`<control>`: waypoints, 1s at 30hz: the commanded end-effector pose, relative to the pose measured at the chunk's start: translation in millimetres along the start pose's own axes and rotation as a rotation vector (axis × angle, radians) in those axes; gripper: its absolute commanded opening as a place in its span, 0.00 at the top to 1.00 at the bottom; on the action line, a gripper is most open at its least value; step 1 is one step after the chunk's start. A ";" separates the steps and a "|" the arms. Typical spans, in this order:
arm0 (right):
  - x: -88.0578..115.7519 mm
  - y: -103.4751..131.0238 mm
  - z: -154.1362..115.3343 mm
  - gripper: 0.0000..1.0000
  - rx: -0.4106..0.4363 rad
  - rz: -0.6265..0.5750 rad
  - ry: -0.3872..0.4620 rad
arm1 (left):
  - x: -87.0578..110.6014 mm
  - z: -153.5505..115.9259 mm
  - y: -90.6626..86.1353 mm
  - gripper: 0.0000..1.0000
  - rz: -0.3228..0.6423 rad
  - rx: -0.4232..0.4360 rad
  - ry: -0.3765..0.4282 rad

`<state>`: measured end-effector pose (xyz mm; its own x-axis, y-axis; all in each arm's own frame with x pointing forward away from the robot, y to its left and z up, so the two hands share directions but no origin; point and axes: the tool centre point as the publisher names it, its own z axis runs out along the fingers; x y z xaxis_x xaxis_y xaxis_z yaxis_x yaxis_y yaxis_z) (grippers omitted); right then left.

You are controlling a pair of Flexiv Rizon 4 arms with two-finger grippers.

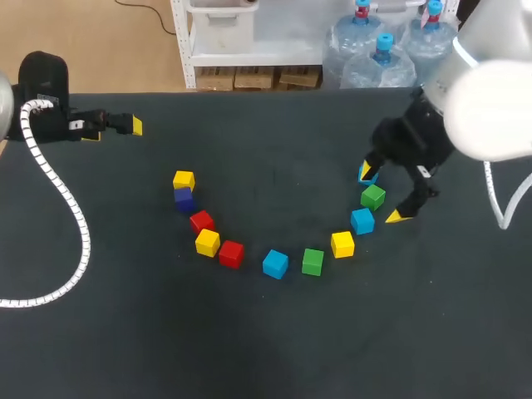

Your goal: Place the blue cubes, place green cubes on the blue cubes, place the yellow cubes on the green cubes, then place the red cubes on the yellow cubes, and place purple cube on the red cubes.

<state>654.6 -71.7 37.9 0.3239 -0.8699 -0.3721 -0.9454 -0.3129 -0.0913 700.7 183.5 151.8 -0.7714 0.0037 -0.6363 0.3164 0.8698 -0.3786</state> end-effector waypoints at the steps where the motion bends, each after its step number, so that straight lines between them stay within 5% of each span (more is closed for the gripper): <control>1: 1.3 0.4 8.1 0.00 0.013 0.006 0.007 | 0.8 0.3 1.6 0.00 0.001 0.006 -0.004; 26: 3.1 -2.3 32.9 0.00 0.074 0.050 0.057 | 0.8 0.3 1.6 0.00 0.001 0.006 -0.004; 30: 1.8 -2.4 34.9 0.16 0.074 0.047 0.059 | 0.8 0.3 1.6 0.00 0.001 0.006 -0.004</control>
<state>655.4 -61.5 6.8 0.2784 -0.9040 -0.3245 -0.9592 -0.2440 -0.1432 700.7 183.5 151.8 -0.7714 0.0036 -0.6364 0.3164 0.8698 -0.3786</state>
